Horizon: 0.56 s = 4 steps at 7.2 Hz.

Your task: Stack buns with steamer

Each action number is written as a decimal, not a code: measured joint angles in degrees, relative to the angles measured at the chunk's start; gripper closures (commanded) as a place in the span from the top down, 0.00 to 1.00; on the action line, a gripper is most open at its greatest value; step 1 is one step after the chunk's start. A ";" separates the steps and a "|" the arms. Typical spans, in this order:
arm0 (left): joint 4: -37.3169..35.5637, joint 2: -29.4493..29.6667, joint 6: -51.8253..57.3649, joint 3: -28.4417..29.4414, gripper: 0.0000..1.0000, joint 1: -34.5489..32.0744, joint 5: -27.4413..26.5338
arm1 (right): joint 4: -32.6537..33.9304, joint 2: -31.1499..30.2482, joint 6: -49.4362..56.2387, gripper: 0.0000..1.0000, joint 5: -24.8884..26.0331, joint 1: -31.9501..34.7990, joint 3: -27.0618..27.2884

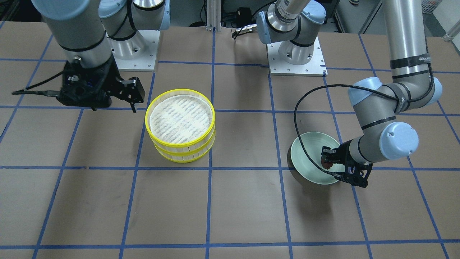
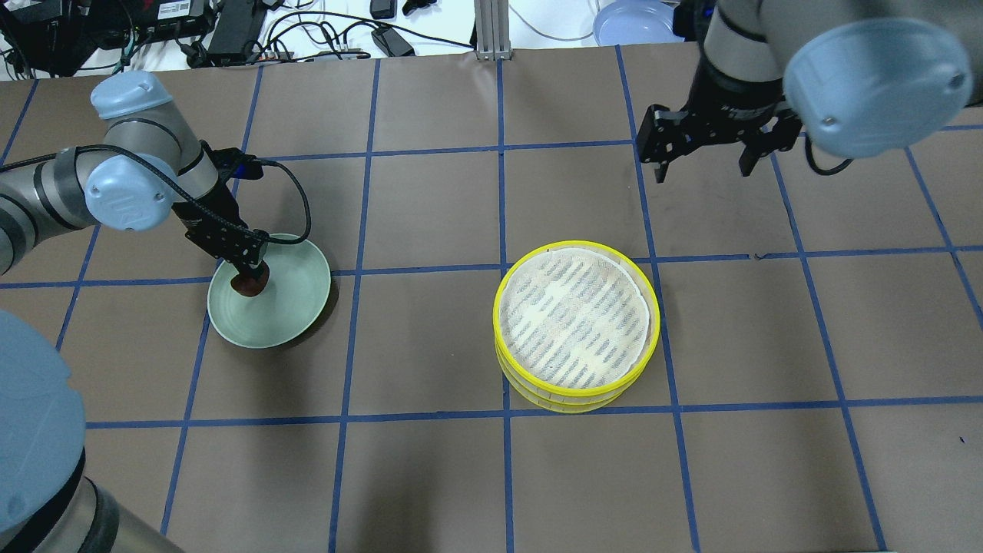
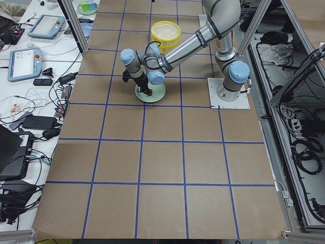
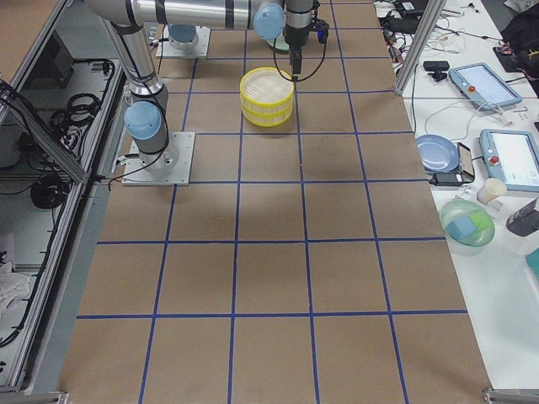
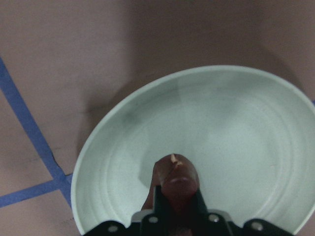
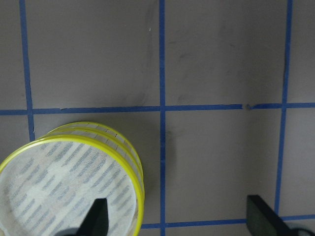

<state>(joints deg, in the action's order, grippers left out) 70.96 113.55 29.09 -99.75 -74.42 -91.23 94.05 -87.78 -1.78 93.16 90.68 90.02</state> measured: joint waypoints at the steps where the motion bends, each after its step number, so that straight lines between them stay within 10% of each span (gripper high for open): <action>1: 1.88 -1.54 -4.16 1.15 0.00 -0.76 0.70 | -2.40 -1.86 2.08 1.00 -0.01 -3.68 -1.55; 4: 12.37 -7.92 -24.22 8.11 0.00 -10.31 8.23 | -8.45 -4.61 4.78 1.00 -0.14 -10.03 -6.64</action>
<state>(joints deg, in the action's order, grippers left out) 83.33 105.63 4.87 -91.64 -84.73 -83.01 85.60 -92.39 3.00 93.02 80.65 83.38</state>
